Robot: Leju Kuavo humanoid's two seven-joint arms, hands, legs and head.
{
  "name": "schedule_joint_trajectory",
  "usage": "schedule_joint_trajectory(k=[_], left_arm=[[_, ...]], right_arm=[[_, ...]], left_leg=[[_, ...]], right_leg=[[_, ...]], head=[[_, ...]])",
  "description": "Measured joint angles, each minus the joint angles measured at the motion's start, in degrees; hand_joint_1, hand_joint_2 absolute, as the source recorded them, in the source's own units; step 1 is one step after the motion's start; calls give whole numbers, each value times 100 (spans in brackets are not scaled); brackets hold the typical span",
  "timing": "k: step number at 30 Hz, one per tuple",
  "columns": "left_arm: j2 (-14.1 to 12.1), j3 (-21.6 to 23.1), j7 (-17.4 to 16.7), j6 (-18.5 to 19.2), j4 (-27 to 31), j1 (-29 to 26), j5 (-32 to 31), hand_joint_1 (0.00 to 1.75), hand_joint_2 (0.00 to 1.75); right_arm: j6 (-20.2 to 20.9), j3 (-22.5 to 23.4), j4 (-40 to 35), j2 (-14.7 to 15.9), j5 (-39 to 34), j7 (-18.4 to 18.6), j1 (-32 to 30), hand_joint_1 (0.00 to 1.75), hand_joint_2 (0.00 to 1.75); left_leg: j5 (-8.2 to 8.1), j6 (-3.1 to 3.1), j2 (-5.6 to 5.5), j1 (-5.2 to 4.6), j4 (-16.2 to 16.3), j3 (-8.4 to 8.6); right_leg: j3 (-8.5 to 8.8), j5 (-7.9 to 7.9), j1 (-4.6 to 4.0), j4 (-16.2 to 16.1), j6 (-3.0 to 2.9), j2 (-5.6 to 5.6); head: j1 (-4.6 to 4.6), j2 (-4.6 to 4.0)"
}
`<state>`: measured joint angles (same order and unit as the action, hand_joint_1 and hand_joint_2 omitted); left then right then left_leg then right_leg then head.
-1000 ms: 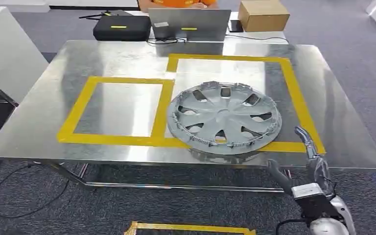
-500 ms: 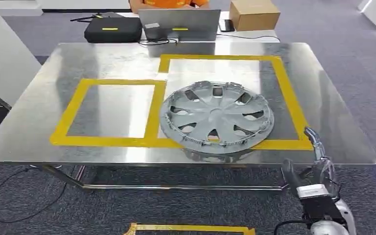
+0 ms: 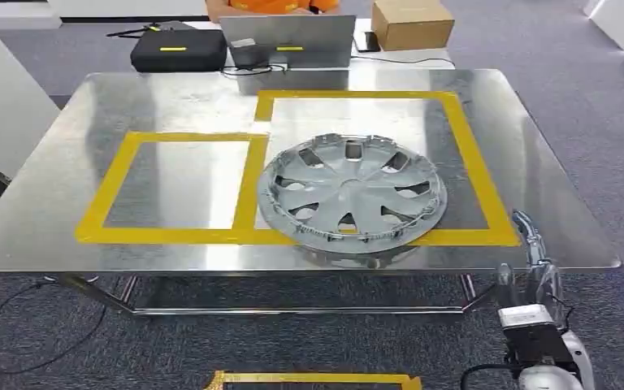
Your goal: Take the parts from the cabinet and place them on the table.
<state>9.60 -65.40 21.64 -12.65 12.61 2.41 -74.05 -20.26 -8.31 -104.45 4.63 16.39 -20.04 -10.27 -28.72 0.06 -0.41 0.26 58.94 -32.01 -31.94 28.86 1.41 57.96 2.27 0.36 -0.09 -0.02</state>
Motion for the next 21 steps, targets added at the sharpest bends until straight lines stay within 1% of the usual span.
schedule_joint_trajectory(k=[1, 2, 3, 4, 5, 6, 7, 8, 9, 10, 11, 12, 13, 14, 15, 16, 17, 18, 19, 20, 21], left_arm=[[-2, 0, 2, -2, 0, -7, 0, 0, 0], [-4, -2, 0, -2, 0, -13, 0, 0, 0], [-4, -4, 0, -7, 0, -10, 2, 0, 0], [-4, -4, 0, -4, 0, 5, 2, 0, 0], [0, -4, 0, -7, 0, 12, 2, 0, 0], [0, -4, 0, -9, 0, 14, 0, 0, 0], [11, -7, -5, -17, 0, 11, 0, 0, 0], [11, -7, -9, -18, 0, 9, -2, 0, 0], [13, -9, -9, -20, 0, 8, -9, 0, 0], [15, -11, -11, -35, 0, 8, -11, 0, 0], [20, -13, -18, -48, 0, 9, -15, 0, 0], [26, -20, -22, -55, 0, 9, -15, 0, 0], [37, -31, -31, -66, 0, 10, -17, 0, 0], [46, -39, -35, -79, 0, 8, -17, 0, 0], [46, -48, -53, -90, 0, 6, -20, 0, 0], [46, -52, -59, -98, 0, 9, -28, 0, 0], [48, -57, -66, -100, 0, 10, -33, 0, 0], [44, -63, -68, -101, 0, -5, -33, 0, 0], [37, -72, -68, -105, 0, -3, -33, 0, 0], [37, -74, -70, -107, 0, -5, -33, 0, 0], [37, -81, -72, -107, 0, -9, -33, 0, 0]], right_arm=[[0, -2, 0, 0, 2, 0, -5, 0, 0], [0, -2, 0, 0, 2, 0, -6, 0, 0], [0, -2, -4, -7, 4, 0, -4, 0, 0], [0, -2, -13, -7, 4, 0, -11, 0, 0], [-6, -2, -15, -7, 2, -2, 4, 0, 0], [-9, -2, -17, -7, 2, 0, 3, 0, 0], [-13, -2, -17, -7, 2, 0, -11, 0, 0], [-15, -2, -17, -7, 4, 2, -22, 0, 0], [-22, -2, -17, -7, 2, 2, -31, 0, 0], [-26, -2, -22, -7, 2, 2, -42, 0, 0], [-28, -2, -39, -7, 2, 7, -56, 0, 0], [-31, -2, -57, -7, 2, 7, -63, 0, 0], [-31, -2, -83, -7, -2, 7, -62, 0, 0], [-33, -2, -105, -7, -2, 7, -61, 0, 0], [-46, -2, -122, -7, -7, 7, -82, 0, 0], [-57, -2, -133, -7, -9, 7, -94, 0, 0], [-61, -2, -140, -7, -7, 11, -104, 0, 0], [-68, -2, -144, -7, -7, 9, -105, 0, 0], [-70, -2, -148, -7, -7, 15, -96, 0, 0], [-72, -2, -159, -7, -4, 13, -103, 0, 0], [-74, -2, -160, -7, 0, 15, -109, 0, 0]], left_leg=[[-1, -24, 0, -9, 7, -9], [19, -66, 3, -16, -9, -12], [71, -140, 19, 18, -93, -6], [103, -187, 38, 16, -111, -10], [126, -224, 38, 11, -110, -35], [139, -243, 44, -1, -109, -64], [159, -265, 57, -20, -108, -92], [180, -276, 65, -37, -104, -121], [200, -280, 70, -52, -102, -146], [220, -279, 71, -64, -101, -167], [240, -275, 70, -75, -97, -182], [251, -269, 69, -83, -91, -192], [262, -253, 69, -84, -75, -194], [276, -228, 70, -121, -53, -223], [309, -186, 73, -113, -49, -229], [338, -153, 73, -100, -49, -238], [368, -115, 74, -95, -70, -235], [370, -89, 68, -111, -54, -246], [209, -45, 49, -91, 32, -288], [-81, -5, 49, -83, 276, -356], [-415, 32, 49, -54, 683, -466]], right_leg=[[0, -15, 3, -19, 24, 3], [11, -37, 11, -47, 66, 4], [5, -18, 17, -37, 97, 14], [-86, 129, 25, 63, 102, -2], [-205, 401, 20, 398, 96, -5], [-383, 671, 16, 862, 104, -4], [-559, 895, 13, 1330, 109, -4], [-657, 993, 11, 1621, 108, -5], [-642, 953, 9, 1668, 101, -5], [-491, 796, 1, 1465, 83, -7], [-220, 569, -9, 1035, 58, -8], [125, 358, -26, 477, 25, -17], [426, 302, -48, -7, -25, -43], [581, 320, -70, -163, -31, -59], [513, 290, -77, -152, -29, -55], [433, 292, -86, -159, -35, -49], [418, 273, -92, -161, -58, -46], [402, 207, -46, -220, -101, -55], [382, 165, -35, -221, -136, -75], [333, 135, -33, -221, -185, -76], [298, 99, -34, -220, -202, -85]], head=[[13, 0], [6, 0], [11, 0], [0, 0], [-6, 0], [-11, 0], [-9, 0], [-9, 0], [-11, 0], [-7, 0], [-9, 0], [-9, 0], [-9, 0], [-2, 0], [4, 0], [-11, 0], [-11, 0], [-11, 0], [-2, 0], [17, 0], [22, 0]])
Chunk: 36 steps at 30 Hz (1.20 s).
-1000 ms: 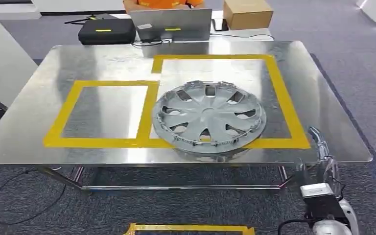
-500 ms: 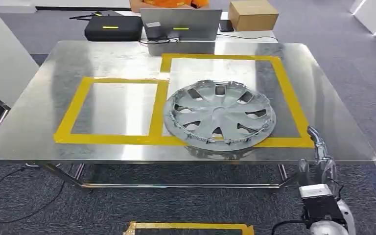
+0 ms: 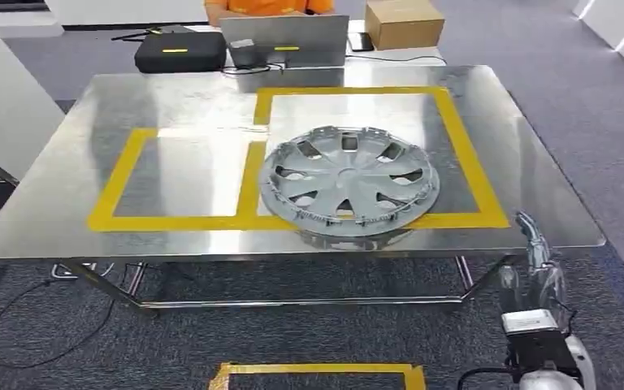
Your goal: Take the parts from the cabinet and place them on the table.
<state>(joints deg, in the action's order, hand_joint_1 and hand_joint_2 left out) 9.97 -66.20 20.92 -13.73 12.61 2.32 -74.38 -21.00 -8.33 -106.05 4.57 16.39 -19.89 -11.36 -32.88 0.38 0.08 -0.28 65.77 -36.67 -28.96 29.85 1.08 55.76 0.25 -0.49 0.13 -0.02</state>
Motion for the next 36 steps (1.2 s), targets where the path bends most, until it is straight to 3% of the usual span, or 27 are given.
schedule_joint_trajectory(k=[1, 2, 3, 4, 5, 7, 8, 11, 12, 13, 15, 17, 18, 19, 20, 22, 23, 24, 26, 27, 28, 29, 30, 32, 33, 35, 36], left_arm=[[0, -4, 0, 0, 0, 1, 0, 0, 0], [0, -7, 0, 0, 0, 1, -2, 0, 0], [0, -9, 0, 0, 0, 1, -2, 0, 0], [0, -9, 0, 0, 0, 2, -2, 0, 0], [0, -9, 0, 0, 0, 2, -2, 0, 0], [-2, -9, 0, 0, 0, 5, -2, 0, 0], [-2, -9, 0, 0, 0, 8, -4, 0, 0], [-2, -13, 0, -2, 0, 4, -20, 0, 0], [-4, -13, 0, -2, 0, -3, -20, 0, 0], [0, -15, 0, -4, 0, 6, -20, 0, 0], [-4, -15, 0, -4, 0, 24, -22, 0, 0], [4, -15, 0, -4, 0, 19, -24, 0, 0], [4, -15, 0, -4, 0, 17, -24, 0, 0], [4, -15, 0, -4, 0, 16, -24, 0, 0], [2, -17, 0, -4, 0, 16, -22, 0, 0], [4, -20, 0, -4, 0, 23, -24, 0, 0], [7, -20, 0, -4, 0, 23, -24, 0, 0], [9, -20, 0, -4, 0, 23, -24, 0, 0], [7, -22, 0, -4, 0, 24, -26, 0, 0], [7, -22, 0, -2, 0, 24, -31, 0, 0], [-13, -24, 0, -2, 0, 19, -31, 0, 0], [-17, -24, 0, -2, 0, 14, -33, 0, 0], [-17, -24, 0, -2, 0, 6, -37, 0, 0], [-26, -26, 0, -4, 0, 3, -37, 0, 0], [-24, -26, 0, -2, 0, 3, -37, 0, 0], [-28, -26, 0, -2, 0, 7, -44, 0, 0], [-35, -26, 0, -2, 0, 8, -46, 0, 0]], right_arm=[[0, 0, 0, 0, 4, 0, -3, 0, 0], [-7, 2, 0, 0, 7, 0, -5, 0, 0], [-7, 2, 0, 0, 13, 0, -13, 0, 0], [-9, 2, 0, 0, 22, 4, -23, 0, 0], [-9, 0, 0, 0, 28, 2, -28, 0, 0], [-11, 0, 0, 0, 41, 2, -29, 0, 0], [-13, 2, -7, 0, 44, 2, -30, 0, 0], [-15, 0, -17, 0, 68, 7, -29, 0, 0], [-15, 0, -24, 0, 70, 7, -38, 0, 0], [-15, -2, -28, 0, 72, 7, -40, 0, 0], [-17, -2, -28, 2, 72, 11, -43, 0, 0], [-17, -2, -28, 2, 72, 15, -52, 0, 0], [-17, -2, -28, 2, 72, 17, -60, 0, 0], [-17, -2, -28, 2, 74, 17, -66, 0, 0], [-17, -2, -28, 2, 83, 20, -66, 0, 0], [-17, -2, -28, 2, 94, 20, -61, 0, 0], [-20, -2, -28, 2, 94, 20, -50, 0, 0], [-22, -2, -31, 2, 96, 17, -40, 0, 0], [-26, -2, -35, 2, 96, 20, -50, 0, 0], [-26, -2, -39, 2, 96, 20, -62, 0, 0], [-24, -2, -39, 2, 101, 20, -62, 0, 0], [-22, -2, -42, 2, 103, 24, -48, 0, 0], [-22, -2, -44, 2, 105, 24, -54, 0, 0], [-15, 0, -44, 2, 103, 26, -59, 0, 0], [-15, 4, -44, 2, 103, 28, -57, 0, 0], [-13, 4, -44, 2, 103, 31, -58, 0, 0], [-13, 4, -44, 2, 105, 28, -59, 0, 0]], left_leg=[[-291, 29, 0, 19, 493, -134], [-435, 49, 0, 29, 820, -202], [-451, 63, 0, 42, 977, -183], [-328, 68, 1, 58, 861, -42], [-135, 66, 1, 69, 508, 194], [237, 35, -5, 76, -531, 811], [129, 7, -24, 57, -812, 988], [193, -70, -31, 22, -833, 890], [239, -133, -25, 23, -863, 865], [315, -221, 11, 52, -915, 848], [401, -316, 18, 35, -913, 722], [500, -332, 23, 3, -905, 587], [547, -335, 28, -13, -899, 517], [595, -335, 34, -27, -898, 458], [635, -331, 35, -37, -897, 405], [710, -316, 33, -48, -894, 336], [740, -291, 33, -57, -886, 318], [766, -263, 31, -79, -865, 289], [866, -196, 40, -60, -861, 244], [901, -156, 40, -59, -865, 237], [872, -135, 24, -59, -828, 206], [646, -89, 0, -55, -700, 152], [308, -52, 1, -31, -404, 67], [-303, 14, 2, 13, 486, -121], [-385, 32, 2, 26, 776, -145], [-103, 41, 2, 50, 708, 60], [108, 28, 2, 56, 310, 331]], right_leg=[[-9, -43, -2, 8, 2, -5], [-70, -85, -2, 26, 9, -3], [-144, -123, 0, 49, 19, -1], [-204, -149, 1, 74, 28, 1], [-251, -167, 2, 99, 45, 2], [-313, -188, 6, 156, 76, 5], [-354, -209, -16, 177, 110, 4], [-398, -311, -2, 170, 231, 10], [-402, -351, -4, 153, 276, 12], [-439, -244, 20, 212, 297, 22], [-693, 319, 15, 745, 304, 34], [-949, 792, 11, 1611, 326, 36], [-989, 828, 11, 1859, 325, 35], [-901, 709, 10, 1859, 314, 35], [-697, 495, 6, 1620, 295, 35], [-31, 137, -9, 665, 241, 34], [313, 175, -31, 167, 204, 30], [502, 207, -49, -101, 199, 28], [386, 220, -67, -137, 182, 39], [350, 194, -71, -137, 145, 39], [320, 127, -5, -183, 78, 16], [274, 85, -17, -178, 31, 2], [222, 40, -17, -178, -20, -5], [95, -57, -24, -164, -11, -12], [62, -101, -24, -137, -5, -16], [-90, -180, -24, -49, 14, -16], [-168, -201, -24, -1, 27, -13]], head=[[-7, 0], [-4, 0], [0, 0], [-2, 0], [-2, 0], [0, 0], [-2, 0], [-9, 0], [-9, 0], [-7, 0], [-31, 0], [-28, 0], [-33, 0], [-31, 0], [-31, 0], [-29, 0], [-33, 0], [-22, 0], [-33, 0], [-24, 0], [-37, 0], [-20, 0], [13, 0], [13, 0], [11, 0], [15, 0], [13, 0]])
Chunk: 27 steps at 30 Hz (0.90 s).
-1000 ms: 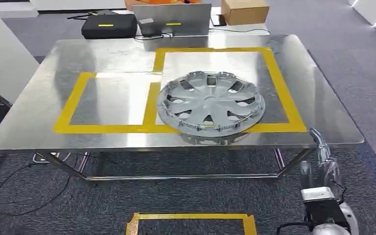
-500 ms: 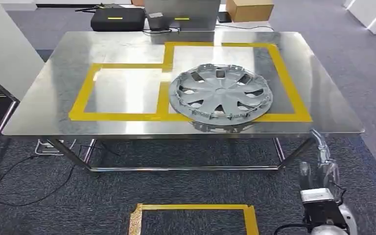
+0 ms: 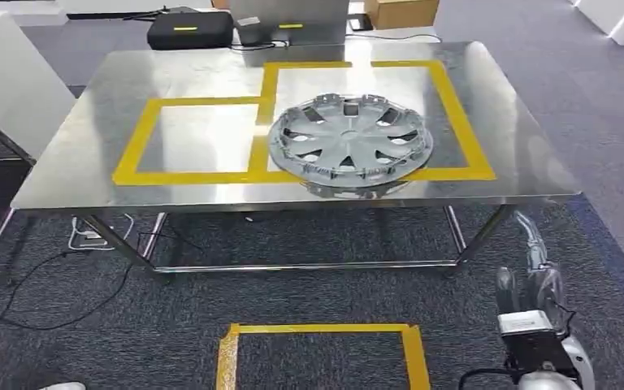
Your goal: Take the parts from the cabinet and place them on the table.
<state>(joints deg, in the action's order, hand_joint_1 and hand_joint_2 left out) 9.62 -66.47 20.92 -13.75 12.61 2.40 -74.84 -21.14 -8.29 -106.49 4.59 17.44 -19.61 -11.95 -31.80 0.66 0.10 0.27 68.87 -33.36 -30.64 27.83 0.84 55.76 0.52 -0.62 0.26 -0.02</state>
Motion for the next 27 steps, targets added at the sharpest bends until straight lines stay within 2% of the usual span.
schedule_joint_trajectory(k=[1, 2, 3, 5, 6, 7, 8, 9, 11, 12, 13, 14, 15, 16, 17, 18, 19, 21, 22, 23, 24, 25, 26, 27], left_arm=[[-5, 0, 0, 0, 0, 0, 0, 0, 0], [-13, 0, 0, -2, 0, 2, 0, 0, 0], [-15, 0, 0, -2, 0, 6, 0, 0, 0], [-15, 0, 0, -2, 0, 3, -2, 0, 0], [-15, 0, 0, -2, 0, 2, -2, 0, 0], [-13, 0, 0, -2, 0, -4, -2, 0, 0], [-18, 0, 0, -2, 0, 11, 0, 0, 0], [-20, -2, 0, -2, 0, 21, 0, 0, 0], [-18, -2, 0, 4, 0, 27, -2, 0, 0], [-11, -2, 0, 4, 0, 25, -4, 0, 0], [-11, -2, 0, 4, 0, 24, -4, 0, 0], [-11, -2, 0, 4, 0, 24, -4, 0, 0], [-11, -2, 0, 2, 0, 25, -2, 0, 0], [-11, -2, 0, 0, 0, 26, -2, 0, 0], [-11, -2, 0, 0, 0, 29, -2, 0, 0], [-9, -4, 0, 2, 0, 26, -4, 0, 0], [-4, -4, 0, 0, 0, 26, -4, 0, 0], [-5, -9, 0, 0, 0, 30, -4, 0, 0], [-5, -13, 0, -2, 0, 26, -4, 0, 0], [-20, -24, 0, -2, 0, 19, -4, 0, 0], [-20, -28, -2, -2, 0, 7, -4, 0, 0], [-20, -28, -2, -2, 0, -2, -4, 0, 0], [-20, -28, -2, 0, 0, -3, -4, 0, 0], [-20, -28, -2, 0, 0, -3, -4, 0, 0]], right_arm=[[0, 0, 0, 0, 0, 0, 3, 0, 0], [0, 0, -2, 0, 0, -2, 4, 0, 0], [0, 0, -2, 2, -2, -2, 12, 0, 0], [0, 0, -2, 2, 0, -4, 16, 0, 0], [0, -2, -2, 2, 0, -4, 12, 0, 0], [0, 0, -2, 2, 0, -4, 11, 0, 0], [0, -2, -2, 2, 0, -4, 5, 0, 0], [0, -2, -2, 13, 0, -4, 11, 0, 0], [2, 2, -2, 28, 4, 0, 14, 0, 0], [4, 2, -2, 28, 6, 4, 8, 0, 0], [4, 2, -2, 28, 9, 9, 4, 0, 0], [4, 2, -2, 31, 13, 9, 4, 0, 0], [4, 2, -2, 31, 22, 11, 4, 0, 0], [7, 2, -2, 31, 30, 15, 4, 0, 0], [7, 2, -2, 33, 42, 15, 8, 0, 0], [7, 2, -4, 33, 50, 15, 17, 0, 0], [4, 0, -18, 33, 59, 15, 22, 0, 0], [4, 0, -17, 33, 66, 15, 7, 0, 0], [4, 0, -17, 35, 70, 15, -12, 0, 0], [4, 0, -17, 35, 76, 15, -8, 0, 0], [4, -2, -17, 35, 85, 20, -11, 0, 0], [6, -2, -17, 35, 92, 20, -9, 0, 0], [7, 0, -17, 35, 100, 22, -13, 0, 0], [7, 2, -17, 35, 105, 24, -13, 0, 0]], left_leg=[[166, -25, -1, 0, -598, 372], [116, -61, -14, -3, -1075, 624], [84, -83, -28, -20, -1210, 697], [89, -103, -26, -39, -1220, 627], [117, -146, -25, -49, -1209, 588], [198, -229, -8, -15, -1285, 563], [258, -274, 22, -8, -1290, 531], [299, -329, 22, -9, -1290, 453], [411, -353, 27, -30, -1280, 318], [475, -357, 31, -43, -1272, 228], [530, -352, 35, -50, -1263, 145], [582, -348, 41, -52, -1248, 60], [632, -341, 43, -54, -1231, -17], [674, -323, 42, -54, -1214, -83], [717, -299, 40, -55, -1192, -130], [745, -268, 35, -92, -1159, -163], [795, -237, 44, -94, -1143, -194], [910, -178, 46, -82, -1142, -256], [939, -149, 44, -95, -1136, -265], [833, -115, 13, -72, -1073, -297], [499, -65, 10, -71, -866, -358], [80, -31, 10, -53, -454, -442], [-229, -8, 9, -42, -26, -526], [-410, 6, 9, -34, 365, -580]], right_leg=[[-60, -14, 0, 49, 17, 1], [-112, -27, 0, 92, 36, -3], [-172, -55, -30, 133, 74, -2], [-226, -140, -19, 131, 140, -5], [-233, -186, -13, 112, 180, -5], [-254, -182, -18, 125, 215, 6], [-315, 3, -2, 216, 238, 26], [-438, 305, -4, 462, 251, 32], [-677, 904, -4, 1320, 276, 43], [-767, 1039, -4, 1701, 286, 44], [-758, 987, -4, 1859, 289, 43], [-622, 796, -4, 1778, 285, 43], [-377, 546, -4, 1488, 278, 43], [-64, 354, -4, 1058, 262, 41], [308, 312, -5, 531, 238, 41], [669, 410, -27, 53, 216, 38], [746, 489, -24, -149, 189, 45], [599, 485, -43, -129, 139, 52], [573, 443, -26, -144, 88, 48], [533, 392, 9, -153, 46, 11], [481, 338, 7, -152, 1, 12], [423, 282, 3, -150, -35, 6], [356, 231, -2, -139, -42, -1], [280, 182, -5, -122, -40, -4]], head=[[2, 0], [0, 0], [-6, 0], [2, 0], [-11, 0], [-2, 0], [-13, 0], [-17, 0], [-15, 0], [-19, 0], [-13, 0], [-19, 0], [-13, 0], [-17, 0], [-17, 0], [-24, 0], [-4, 0], [-11, 0], [-19, 0], [-20, 0], [7, 0], [17, 0], [22, 0], [18, 0]])
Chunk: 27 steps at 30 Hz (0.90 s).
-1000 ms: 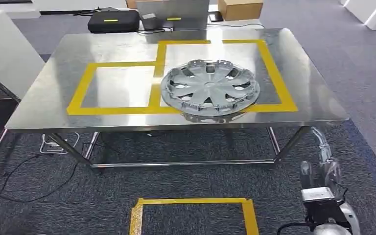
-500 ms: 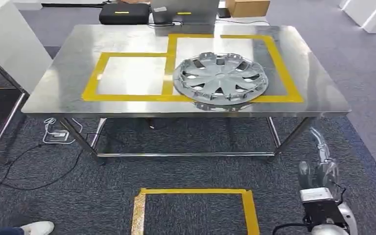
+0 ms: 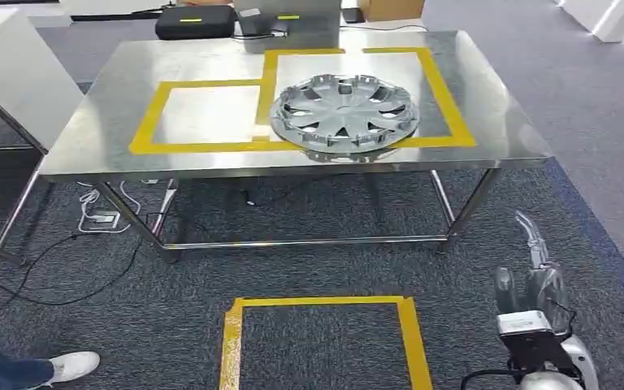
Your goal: Take the parts from the cabinet and place them on the table.
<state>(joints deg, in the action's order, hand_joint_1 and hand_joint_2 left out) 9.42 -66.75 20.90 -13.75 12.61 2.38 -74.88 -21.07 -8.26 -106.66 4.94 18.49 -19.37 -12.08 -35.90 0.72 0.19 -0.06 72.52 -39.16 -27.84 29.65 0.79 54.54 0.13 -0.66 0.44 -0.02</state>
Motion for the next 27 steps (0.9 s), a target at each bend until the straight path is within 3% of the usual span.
schedule_joint_trajectory(k=[1, 2, 3, 4, 5, 6, 7, 9, 10, 11, 12, 13, 17, 18, 19, 20, 21, 22, 23, 25, 26, 27], left_arm=[[0, 0, 0, -2, 0, 2, 0, 0, 0], [0, 0, 0, 0, 0, 3, 0, 0, 0], [0, 0, 0, 0, 0, 4, 0, 0, 0], [0, 0, 0, -2, 0, 4, 0, 0, 0], [0, 0, 0, 0, 0, 4, 2, 0, 0], [-7, 0, 0, -2, 0, 7, 0, 0, 0], [-7, 0, 0, -2, 0, 13, 2, 0, 0], [-7, -2, 0, -2, 0, 16, 0, 0, 0], [-4, -2, 0, -2, 0, 15, 0, 0, 0], [2, -2, 0, -2, 0, 10, 0, 0, 0], [0, -2, 0, -2, 0, 19, 4, 0, 0], [0, -2, 0, -2, 0, 20, 4, 0, 0], [-2, -2, 0, -2, 0, 21, 4, 0, 0], [0, -2, 0, -2, 0, 25, 4, 0, 0], [4, -2, 0, 0, 0, 21, 4, 0, 0], [9, -2, 0, 0, 0, 21, 4, 0, 0], [9, -2, 0, 0, 0, 24, 4, 0, 0], [9, -2, 0, -2, 0, 29, 4, 0, 0], [15, -2, 0, -2, 0, 28, -2, 0, 0], [17, -2, 2, 0, 0, 30, -11, 0, 0], [20, -2, 2, 0, 0, 28, -13, 0, 0], [15, -4, 2, 0, 0, 17, -13, 0, 0]], right_arm=[[4, 0, 2, 0, 2, 0, 0, 0, 0], [7, -2, 0, 0, 4, 0, -1, 0, 0], [11, -4, 0, 0, 4, 0, -3, 0, 0], [11, -4, 0, 0, 6, 0, -2, 0, 0], [11, -4, 0, 0, 7, 0, -1, 0, 0], [11, -4, 0, 0, 7, 0, -1, 0, 0], [11, -4, 0, 0, 11, 0, 2, 0, 0], [9, -4, 0, 0, 13, 0, 6, 0, 0], [11, -4, 0, 2, 15, 2, 3, 0, 0], [9, -6, 0, 9, 15, -2, -3, 0, 0], [9, -15, 0, 11, 15, -4, -7, 0, 0], [9, -15, 0, 13, 15, -2, -3, 0, 0], [9, -15, 0, 17, 15, -2, -3, 0, 0], [9, -11, 0, 24, 15, 2, -3, 0, 0], [9, -15, 0, 24, 15, 7, -6, 0, 0], [9, -18, 2, 24, 15, 9, -8, 0, 0], [9, -17, 2, 24, 15, 9, -4, 0, 0], [9, -17, 0, 24, 17, 11, 5, 0, 0], [9, -18, 0, 24, 22, 13, 19, 0, 0], [11, -18, 0, 24, 41, 17, -10, 0, 0], [11, -20, 2, 24, 48, 20, -24, 0, 0], [9, -20, 2, 24, 52, 20, -22, 0, 0]], left_leg=[[4, 5, 0, 7, 243, 8], [171, 2, 0, 8, 240, 112], [392, -15, 0, 9, 35, 291], [570, -39, -1, 7, -333, 555], [673, -89, -8, 2, -957, 958], [563, -127, -20, -20, -1398, 1221], [535, -139, -18, -24, -1565, 1293], [529, -151, -20, -40, -1582, 1229], [562, -199, -17, -32, -1607, 1180], [642, -275, 17, 20, -1663, 1139], [696, -328, 25, 6, -1665, 1075], [715, -356, 29, 6, -1665, 1042], [724, -366, 29, 6, -1664, 1030], [780, -368, 31, -4, -1660, 964], [884, -372, 36, -19, -1648, 831], [1073, -347, 48, -26, -1591, 540], [1112, -329, 46, -26, -1572, 483], [1154, -299, 42, -38, -1542, 460], [1187, -274, 39, -66, -1504, 408], [1305, -214, 42, -57, -1513, 367], [1341, -183, 40, -52, -1523, 364], [1321, -147, 25, -48, -1496, 336]], right_leg=[[-54, -53, -4, 26, 6, -1], [-122, -102, -6, 57, 12, -4], [-212, -142, -8, 98, 23, -3], [-282, -174, -11, 136, 33, 3], [-341, -198, -12, 177, 49, 1], [-390, -217, -31, 210, 71, -2], [-433, -252, -41, 238, 109, -5], [-493, -337, -29, 240, 163, -15], [-513, -379, -36, 241, 205, -14], [-564, -310, -26, 279, 228, 13], [-667, -46, -26, 436, 252, 35], [-714, 92, -23, 562, 256, 41], [-731, 151, -21, 626, 256, 45], [-855, 483, -16, 1053, 271, 47], [-1042, 830, -17, 1760, 296, 49], [-537, 256, -16, 1445, 290, 48], [-192, 121, -15, 953, 275, 46], [203, 174, -16, 399, 251, 48], [468, 254, -29, -1, 229, 49], [327, 274, -42, -15, 186, 58], [306, 246, -55, -9, 142, 58], [253, 178, -7, -28, 83, 36]], head=[[2, 0], [2, 0], [2, 0], [2, 0], [4, 0], [0, 0], [-11, 0], [-2, 0], [-9, 0], [2, 0], [-20, 0], [-31, 0], [-33, 0], [-39, 0], [-39, 0], [-39, 0], [-44, 0], [-42, 0], [-48, 0], [-44, 0], [-42, 0], [-44, 0]])
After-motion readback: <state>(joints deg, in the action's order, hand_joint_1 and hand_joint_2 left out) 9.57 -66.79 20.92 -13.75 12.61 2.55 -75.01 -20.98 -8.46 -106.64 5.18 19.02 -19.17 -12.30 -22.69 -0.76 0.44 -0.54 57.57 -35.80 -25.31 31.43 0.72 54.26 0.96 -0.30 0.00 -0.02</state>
